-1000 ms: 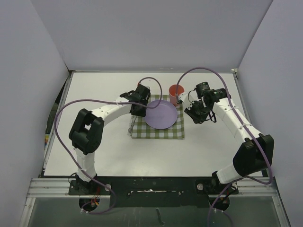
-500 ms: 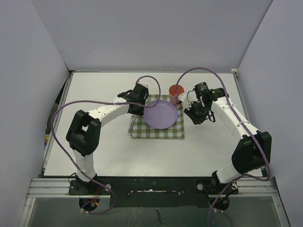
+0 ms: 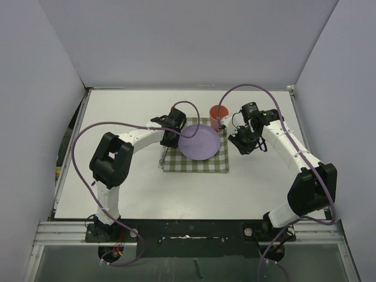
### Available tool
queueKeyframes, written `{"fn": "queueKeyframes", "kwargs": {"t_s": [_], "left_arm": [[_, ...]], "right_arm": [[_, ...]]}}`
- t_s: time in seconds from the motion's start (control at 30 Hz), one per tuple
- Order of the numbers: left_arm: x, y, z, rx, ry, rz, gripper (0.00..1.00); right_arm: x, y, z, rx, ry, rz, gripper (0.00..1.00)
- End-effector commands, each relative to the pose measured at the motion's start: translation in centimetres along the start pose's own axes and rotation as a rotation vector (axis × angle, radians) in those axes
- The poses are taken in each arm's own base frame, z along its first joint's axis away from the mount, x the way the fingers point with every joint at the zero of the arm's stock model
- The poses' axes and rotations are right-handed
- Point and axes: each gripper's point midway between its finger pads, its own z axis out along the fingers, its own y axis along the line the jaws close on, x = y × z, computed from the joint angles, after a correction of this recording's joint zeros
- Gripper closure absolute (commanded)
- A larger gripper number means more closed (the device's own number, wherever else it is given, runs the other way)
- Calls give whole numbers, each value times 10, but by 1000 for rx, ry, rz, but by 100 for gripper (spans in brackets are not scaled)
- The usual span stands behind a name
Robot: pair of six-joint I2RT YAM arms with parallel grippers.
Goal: Set the dinner table for one person
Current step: Place the fork on the napkin.
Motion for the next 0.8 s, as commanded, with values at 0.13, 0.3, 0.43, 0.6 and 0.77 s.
{"fn": "queueKeyframes", "kwargs": {"t_s": [0.13, 0.3, 0.43, 0.6, 0.77], "left_arm": [[-22, 12, 10, -15, -51, -26, 74], [-18, 11, 19, -13, -36, -24, 74], [-18, 8, 24, 0, -29, -25, 74], [-20, 5, 25, 17, -29, -30, 74], [-16, 4, 28, 18, -11, -26, 75]], "right_arm": [[-3, -1, -10, 27, -36, -8, 88], [-2, -1, -11, 27, -34, -9, 89], [0, -1, -12, 33, -29, -10, 89], [1, -1, -10, 34, -26, -6, 89], [1, -1, -10, 37, -27, -6, 89]]}}
